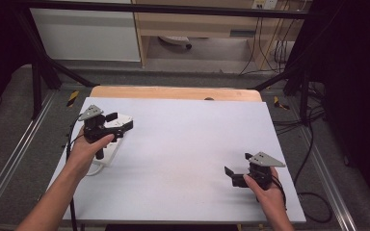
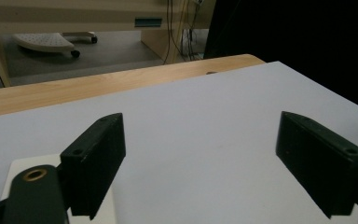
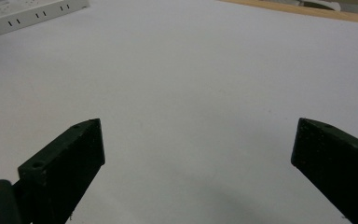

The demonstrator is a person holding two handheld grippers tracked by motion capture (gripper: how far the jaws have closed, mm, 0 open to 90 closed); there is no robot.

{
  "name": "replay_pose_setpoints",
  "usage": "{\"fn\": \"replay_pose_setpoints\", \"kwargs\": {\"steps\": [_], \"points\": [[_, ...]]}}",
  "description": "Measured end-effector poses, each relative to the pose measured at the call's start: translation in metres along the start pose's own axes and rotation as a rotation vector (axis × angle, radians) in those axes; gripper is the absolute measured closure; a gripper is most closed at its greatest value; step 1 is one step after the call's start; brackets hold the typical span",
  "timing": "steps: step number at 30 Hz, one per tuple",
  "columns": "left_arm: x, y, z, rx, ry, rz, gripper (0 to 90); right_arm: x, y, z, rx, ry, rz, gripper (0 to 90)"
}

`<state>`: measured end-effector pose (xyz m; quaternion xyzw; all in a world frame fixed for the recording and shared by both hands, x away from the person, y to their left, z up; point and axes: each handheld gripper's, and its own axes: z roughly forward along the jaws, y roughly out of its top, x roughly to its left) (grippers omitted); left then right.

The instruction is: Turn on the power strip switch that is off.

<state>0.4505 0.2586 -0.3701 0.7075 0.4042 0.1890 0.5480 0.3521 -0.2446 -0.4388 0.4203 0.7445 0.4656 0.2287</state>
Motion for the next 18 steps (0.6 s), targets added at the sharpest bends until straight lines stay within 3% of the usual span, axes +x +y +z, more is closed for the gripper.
{"fn": "replay_pose_setpoints", "kwargs": {"steps": [10,18], "points": [[-0.013,-0.007,-0.019,-0.022,-0.006,0.004,6.7,0.0,0.0,0.0,0.002,-0.002,0.001,3.0],[-0.021,-0.011,-0.038,-0.042,0.0,0.012,6.4,0.0,0.0,0.0,0.001,-0.004,0.003,3.0]]}}
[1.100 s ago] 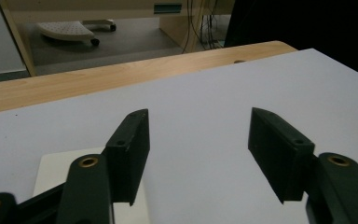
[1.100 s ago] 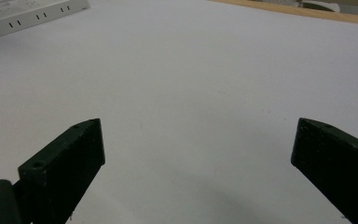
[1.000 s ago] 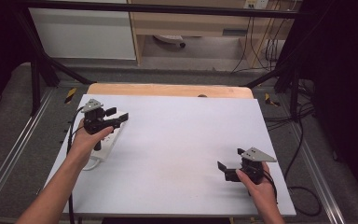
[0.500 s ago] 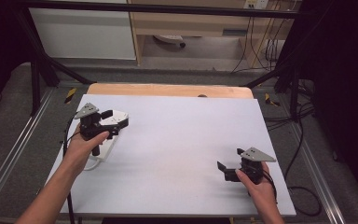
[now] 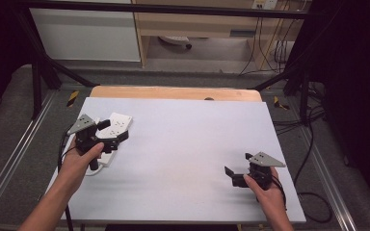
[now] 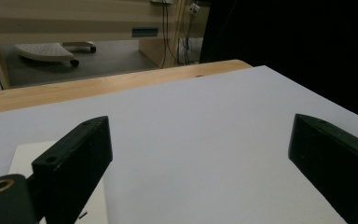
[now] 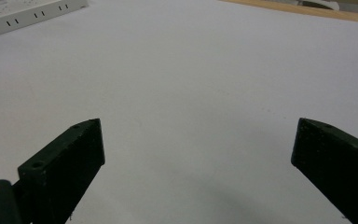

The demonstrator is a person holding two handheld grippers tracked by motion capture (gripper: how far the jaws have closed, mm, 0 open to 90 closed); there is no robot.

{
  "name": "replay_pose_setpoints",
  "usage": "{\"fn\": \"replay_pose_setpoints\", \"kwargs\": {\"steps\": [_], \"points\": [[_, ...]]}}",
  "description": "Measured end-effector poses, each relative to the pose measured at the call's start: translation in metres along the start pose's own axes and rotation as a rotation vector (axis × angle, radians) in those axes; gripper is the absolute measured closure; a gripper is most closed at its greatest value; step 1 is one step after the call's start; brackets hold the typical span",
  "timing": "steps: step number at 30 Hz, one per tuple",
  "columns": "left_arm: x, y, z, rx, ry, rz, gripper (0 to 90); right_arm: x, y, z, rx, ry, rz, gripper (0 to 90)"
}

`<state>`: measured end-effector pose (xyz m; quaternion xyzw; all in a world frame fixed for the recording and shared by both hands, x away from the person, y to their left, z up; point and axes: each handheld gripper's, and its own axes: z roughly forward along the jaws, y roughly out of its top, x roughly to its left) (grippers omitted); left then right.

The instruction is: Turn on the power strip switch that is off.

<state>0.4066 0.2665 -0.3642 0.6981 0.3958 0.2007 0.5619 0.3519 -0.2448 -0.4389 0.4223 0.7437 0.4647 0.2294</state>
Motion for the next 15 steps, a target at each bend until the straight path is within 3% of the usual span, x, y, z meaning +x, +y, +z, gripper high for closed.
{"fn": "replay_pose_setpoints", "kwargs": {"steps": [15], "points": [[-0.015,-0.015,-0.031,-0.014,-0.007,0.018,5.8,0.0,0.0,0.0,0.001,-0.004,-0.001,3.0]]}}
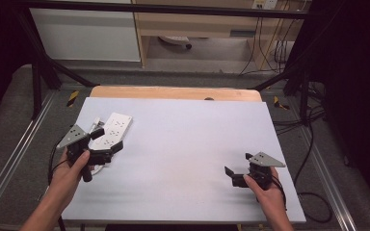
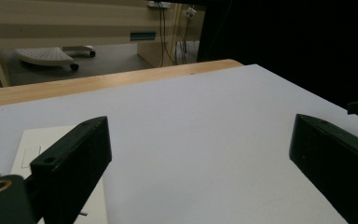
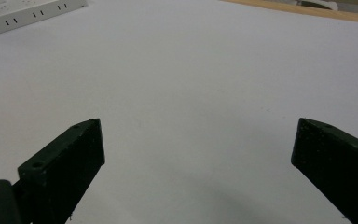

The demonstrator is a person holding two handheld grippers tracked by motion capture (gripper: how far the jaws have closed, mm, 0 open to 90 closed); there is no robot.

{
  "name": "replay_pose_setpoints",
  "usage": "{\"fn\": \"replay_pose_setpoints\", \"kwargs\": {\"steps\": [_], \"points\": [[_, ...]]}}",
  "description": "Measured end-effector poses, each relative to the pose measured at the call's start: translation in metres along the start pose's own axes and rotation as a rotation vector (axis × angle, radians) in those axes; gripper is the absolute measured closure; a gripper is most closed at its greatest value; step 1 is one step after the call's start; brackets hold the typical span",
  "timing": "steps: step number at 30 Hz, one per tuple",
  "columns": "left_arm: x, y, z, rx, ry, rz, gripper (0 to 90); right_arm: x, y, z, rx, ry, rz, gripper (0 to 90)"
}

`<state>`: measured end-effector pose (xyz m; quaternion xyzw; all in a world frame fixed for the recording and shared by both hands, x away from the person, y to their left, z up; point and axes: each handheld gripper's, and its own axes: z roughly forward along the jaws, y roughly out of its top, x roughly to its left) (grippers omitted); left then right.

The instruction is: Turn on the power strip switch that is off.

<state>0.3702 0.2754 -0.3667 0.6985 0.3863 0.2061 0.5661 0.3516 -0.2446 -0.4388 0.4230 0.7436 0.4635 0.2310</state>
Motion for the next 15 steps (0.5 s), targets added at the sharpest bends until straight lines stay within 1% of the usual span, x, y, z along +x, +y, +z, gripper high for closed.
{"fn": "replay_pose_setpoints", "kwargs": {"steps": [6,13,15], "points": [[-0.003,-0.011,-0.01,-0.001,0.0,0.011,5.8,0.0,0.0,0.0,0.001,-0.001,-0.001,3.0],[-0.005,-0.025,-0.02,0.003,0.013,-0.001,5.8,0.0,0.0,0.0,0.001,-0.002,-0.002,3.0],[-0.005,-0.031,-0.023,0.009,0.016,0.003,5.8,0.0,0.0,0.0,0.001,-0.003,-0.001,3.0]]}}
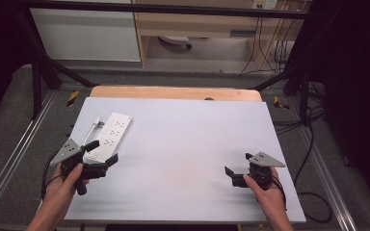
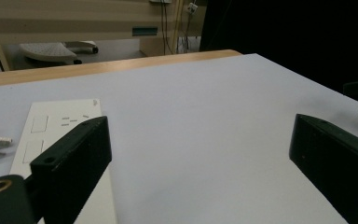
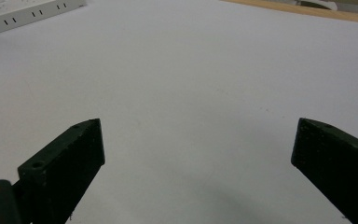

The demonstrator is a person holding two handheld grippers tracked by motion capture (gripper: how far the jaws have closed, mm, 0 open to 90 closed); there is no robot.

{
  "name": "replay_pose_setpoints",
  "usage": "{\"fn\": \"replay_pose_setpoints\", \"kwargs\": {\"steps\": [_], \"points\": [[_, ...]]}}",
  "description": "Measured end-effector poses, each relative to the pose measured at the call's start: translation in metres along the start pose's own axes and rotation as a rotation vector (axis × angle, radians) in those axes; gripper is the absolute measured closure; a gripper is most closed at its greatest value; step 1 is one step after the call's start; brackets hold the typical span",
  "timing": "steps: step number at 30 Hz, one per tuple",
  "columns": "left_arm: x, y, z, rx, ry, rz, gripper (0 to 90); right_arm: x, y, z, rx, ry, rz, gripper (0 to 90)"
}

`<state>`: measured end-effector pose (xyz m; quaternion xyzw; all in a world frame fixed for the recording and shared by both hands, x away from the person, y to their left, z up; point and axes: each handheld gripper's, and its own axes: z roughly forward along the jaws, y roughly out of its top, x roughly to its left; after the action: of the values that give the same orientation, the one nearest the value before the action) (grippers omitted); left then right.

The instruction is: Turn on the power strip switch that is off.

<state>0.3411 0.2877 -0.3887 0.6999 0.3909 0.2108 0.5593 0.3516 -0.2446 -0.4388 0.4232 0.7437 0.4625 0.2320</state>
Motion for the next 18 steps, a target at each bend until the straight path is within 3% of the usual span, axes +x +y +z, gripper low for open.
{"fn": "replay_pose_setpoints", "kwargs": {"steps": [18], "points": [[0.005,-0.034,-0.016,0.041,0.038,0.022,6.4,0.0,0.0,0.0,0.003,-0.004,0.003,2.9]]}}
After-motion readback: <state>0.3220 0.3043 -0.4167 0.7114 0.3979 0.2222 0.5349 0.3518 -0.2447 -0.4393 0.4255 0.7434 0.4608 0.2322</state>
